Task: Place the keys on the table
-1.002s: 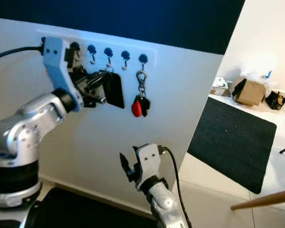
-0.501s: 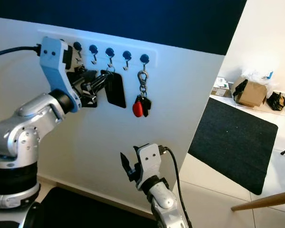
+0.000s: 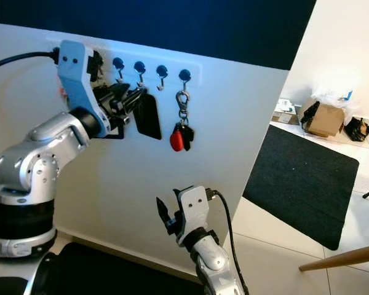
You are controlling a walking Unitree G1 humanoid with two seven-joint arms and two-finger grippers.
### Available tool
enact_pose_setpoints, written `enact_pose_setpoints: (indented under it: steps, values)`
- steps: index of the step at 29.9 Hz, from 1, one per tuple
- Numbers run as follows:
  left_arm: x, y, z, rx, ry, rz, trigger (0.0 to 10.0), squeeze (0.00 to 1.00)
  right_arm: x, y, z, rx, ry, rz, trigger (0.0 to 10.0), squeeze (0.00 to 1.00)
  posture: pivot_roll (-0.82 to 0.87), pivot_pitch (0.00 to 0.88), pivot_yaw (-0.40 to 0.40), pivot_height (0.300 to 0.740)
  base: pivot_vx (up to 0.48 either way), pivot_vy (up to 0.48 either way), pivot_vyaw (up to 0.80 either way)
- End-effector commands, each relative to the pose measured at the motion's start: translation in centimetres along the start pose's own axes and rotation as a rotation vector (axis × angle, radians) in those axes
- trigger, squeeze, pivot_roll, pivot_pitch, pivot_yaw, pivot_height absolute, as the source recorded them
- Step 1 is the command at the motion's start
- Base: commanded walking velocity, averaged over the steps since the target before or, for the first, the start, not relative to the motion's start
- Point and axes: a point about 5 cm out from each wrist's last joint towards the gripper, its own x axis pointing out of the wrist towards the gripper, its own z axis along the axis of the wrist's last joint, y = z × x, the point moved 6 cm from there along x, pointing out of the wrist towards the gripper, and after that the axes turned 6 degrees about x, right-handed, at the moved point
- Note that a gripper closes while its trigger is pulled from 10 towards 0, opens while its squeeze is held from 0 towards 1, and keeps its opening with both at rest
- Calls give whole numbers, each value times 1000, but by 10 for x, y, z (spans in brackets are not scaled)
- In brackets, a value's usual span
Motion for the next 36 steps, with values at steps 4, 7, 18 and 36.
enact_pose_setpoints:
  steps: [4, 7, 18, 36]
  values:
    - [3, -4, 2, 9, -13, -13, 4745, 0, -3, 3, -4, 29, 9, -9, 10000, 0, 253, 197, -30, 740, 0, 0, 0]
    - [1, -6, -1, 19, -3, -28, 3373, 0, -3, 4, -4, 28, 9, -8, 10000, 0, 253, 198, -30, 740, 0, 0, 0]
    - [-3, -4, -5, 28, 13, -23, 0, 0, -3, 4, -5, 29, 12, -6, 10000, 0, 257, 199, -35, 740, 0, 0, 0]
    - [-10, -7, 11, -203, -34, -106, 10000, 0, -2, 4, -5, 30, 10, -5, 10000, 0, 260, 201, -33, 740, 0, 0, 0]
